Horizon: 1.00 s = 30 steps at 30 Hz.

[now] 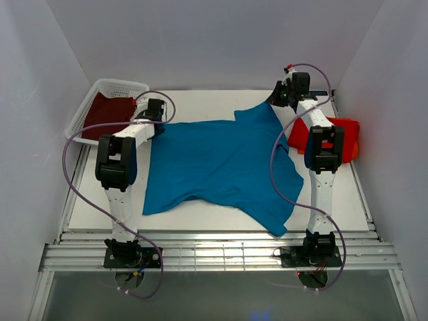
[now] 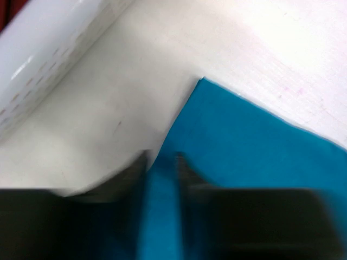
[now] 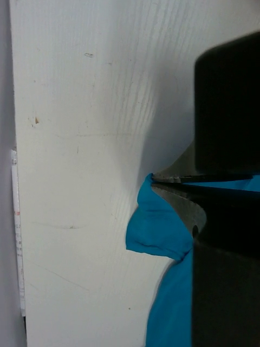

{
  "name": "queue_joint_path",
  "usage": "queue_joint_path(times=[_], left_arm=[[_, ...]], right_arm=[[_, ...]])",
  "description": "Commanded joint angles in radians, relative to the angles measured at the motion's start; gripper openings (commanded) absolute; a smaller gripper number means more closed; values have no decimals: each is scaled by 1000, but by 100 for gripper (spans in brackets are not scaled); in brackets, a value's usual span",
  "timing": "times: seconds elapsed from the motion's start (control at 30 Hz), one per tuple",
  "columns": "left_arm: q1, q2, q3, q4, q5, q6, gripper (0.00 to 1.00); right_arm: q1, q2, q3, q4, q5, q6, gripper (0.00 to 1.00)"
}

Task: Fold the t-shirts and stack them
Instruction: Flatten the tshirt out

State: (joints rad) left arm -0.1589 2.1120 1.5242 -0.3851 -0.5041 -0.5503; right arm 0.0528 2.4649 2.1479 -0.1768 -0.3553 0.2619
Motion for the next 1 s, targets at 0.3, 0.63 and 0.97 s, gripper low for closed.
queue_joint_path(times=[0.3,0.63,0.97], left_arm=[[32,51,79,207,81,61,66],[47,140,165,189,116,61,62],[53,183,232,166,90,64,22]], right_arm=[[-1,-6,-54,5,-33,-55,8],[1,-40,-109,-10,-13,-92,8],[-1,-57,-131,-16,-4,-102,8]])
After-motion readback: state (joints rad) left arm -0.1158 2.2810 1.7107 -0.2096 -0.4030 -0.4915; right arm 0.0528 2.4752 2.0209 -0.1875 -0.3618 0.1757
